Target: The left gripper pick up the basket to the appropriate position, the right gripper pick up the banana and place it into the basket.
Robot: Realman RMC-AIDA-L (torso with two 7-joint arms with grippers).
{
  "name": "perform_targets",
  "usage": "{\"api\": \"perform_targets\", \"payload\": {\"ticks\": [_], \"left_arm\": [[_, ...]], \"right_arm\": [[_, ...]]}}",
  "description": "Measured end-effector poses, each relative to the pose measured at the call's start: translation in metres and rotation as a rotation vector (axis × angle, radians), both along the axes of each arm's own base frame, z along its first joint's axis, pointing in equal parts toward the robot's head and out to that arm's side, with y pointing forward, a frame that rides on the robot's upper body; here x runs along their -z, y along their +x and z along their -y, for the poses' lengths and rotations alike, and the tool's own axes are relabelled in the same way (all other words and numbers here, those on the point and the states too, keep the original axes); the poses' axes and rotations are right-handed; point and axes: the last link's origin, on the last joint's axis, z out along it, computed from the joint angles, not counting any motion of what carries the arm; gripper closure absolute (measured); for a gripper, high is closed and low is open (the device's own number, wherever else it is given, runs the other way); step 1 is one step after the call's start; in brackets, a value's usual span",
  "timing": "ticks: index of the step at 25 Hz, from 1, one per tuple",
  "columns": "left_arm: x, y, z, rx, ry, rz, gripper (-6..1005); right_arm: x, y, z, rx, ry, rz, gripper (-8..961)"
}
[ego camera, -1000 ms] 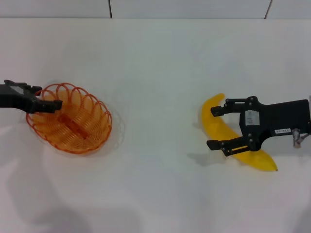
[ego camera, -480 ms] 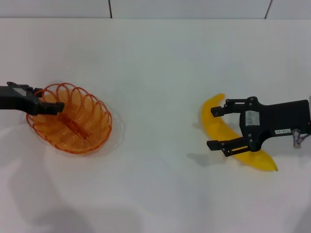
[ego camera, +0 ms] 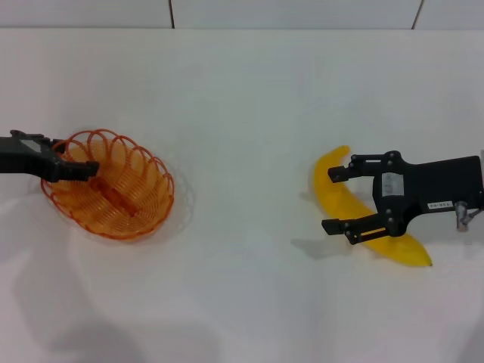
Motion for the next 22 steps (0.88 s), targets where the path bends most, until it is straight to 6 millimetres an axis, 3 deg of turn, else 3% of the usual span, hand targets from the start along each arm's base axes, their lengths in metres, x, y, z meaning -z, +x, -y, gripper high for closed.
{"api": "perform_targets", "payload": {"ticks": [13,22], "left_arm": [[0.0056,0.0027,0.0008,0.028,-0.007,-0.003,296],[0.0049,0.0048,-0.0006,0.036,-0.003,-0.001,672]], "right_arm": [[0.0029,0.0016,0.0012,0.008,-0.015,0.005,60],[0.0028,0.0012,0.0008,0.008,-0.015,0.006,59]]}}
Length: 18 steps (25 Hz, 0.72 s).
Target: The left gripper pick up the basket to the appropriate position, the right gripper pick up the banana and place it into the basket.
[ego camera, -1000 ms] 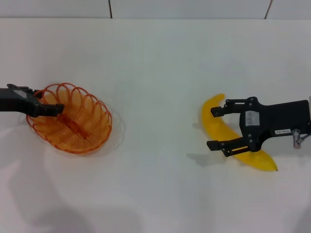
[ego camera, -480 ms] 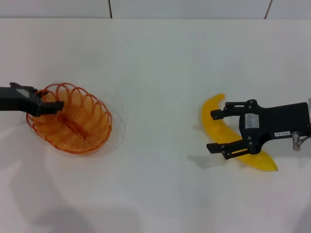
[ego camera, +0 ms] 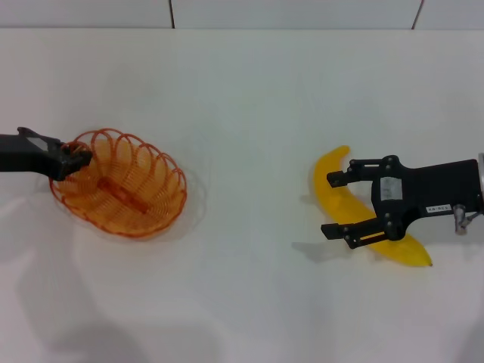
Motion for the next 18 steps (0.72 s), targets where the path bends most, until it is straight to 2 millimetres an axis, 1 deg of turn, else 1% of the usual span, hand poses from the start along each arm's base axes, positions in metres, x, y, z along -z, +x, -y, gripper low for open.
{"api": "perform_targets", "payload": {"ticks": [2,7,15,18], "left_arm": [[-0.001,0.002,-0.001,0.009,0.008,0.001,744],[-0.001,0.01,-0.003,0.032,0.031,0.012,867],[0.006,0.029,-0.011,0.11,0.05,0.073,899],[0.012,0.038,-0.016,0.144,0.056,0.106,903]], "right_arm": [[0.0,0.0,0.0,0.002,-0.001,0.0,59],[0.0,0.002,0.001,0.008,0.002,-0.003,59],[0.0,-0.001,-0.001,0.002,0.001,-0.005,59],[0.001,-0.002,-0.002,0.0,-0.002,-0.003,59]]}}
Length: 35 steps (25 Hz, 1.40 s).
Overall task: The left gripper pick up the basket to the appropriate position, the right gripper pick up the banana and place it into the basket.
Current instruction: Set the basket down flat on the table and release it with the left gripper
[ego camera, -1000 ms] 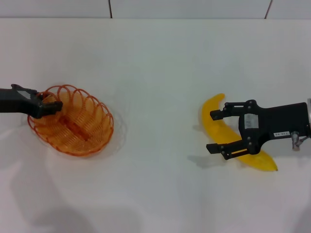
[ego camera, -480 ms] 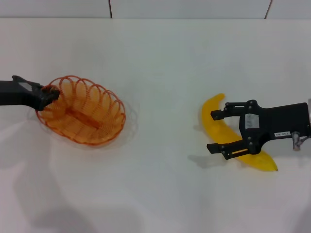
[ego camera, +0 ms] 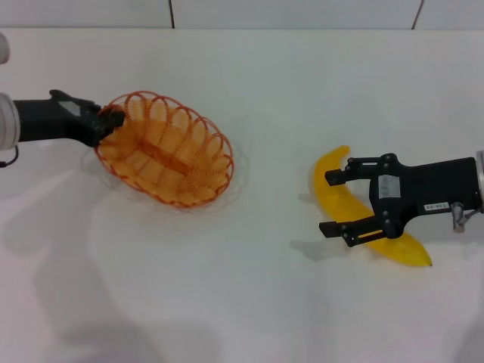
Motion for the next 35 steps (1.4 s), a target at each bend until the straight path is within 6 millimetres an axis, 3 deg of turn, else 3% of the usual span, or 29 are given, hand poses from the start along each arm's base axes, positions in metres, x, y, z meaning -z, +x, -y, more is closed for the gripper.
{"api": "perform_targets", "payload": {"ticks": [12,35], "left_arm": [[0.015,-0.001,-0.014,-0.05,0.082,0.053,910],[0.042,-0.029,0.011,-0.209,0.049,0.154,912]], "right_arm": [[0.0,-0.001,-0.001,-0.002,0.0,0.0,60],[0.004,0.003,-0.002,0.005,-0.006,0.037,59]]}}
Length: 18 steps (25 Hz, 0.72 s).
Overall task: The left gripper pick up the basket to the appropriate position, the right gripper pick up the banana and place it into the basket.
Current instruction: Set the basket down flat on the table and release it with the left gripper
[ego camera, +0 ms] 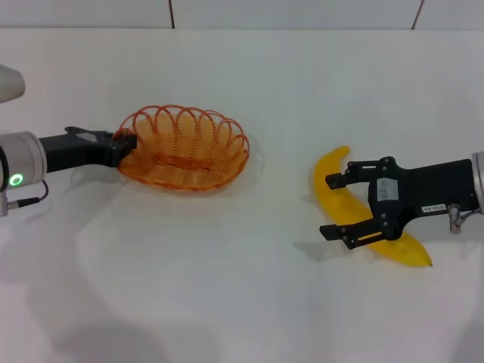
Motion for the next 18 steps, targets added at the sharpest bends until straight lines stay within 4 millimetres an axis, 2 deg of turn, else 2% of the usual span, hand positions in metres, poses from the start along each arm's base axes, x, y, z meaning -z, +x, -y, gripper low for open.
{"api": "perform_targets", "payload": {"ticks": [18], "left_arm": [[0.0084,-0.0037,0.0074,-0.031,-0.008,0.036,912]], "right_arm": [[0.0023,-0.0021,-0.0016,-0.003,-0.012,0.002,59]]}}
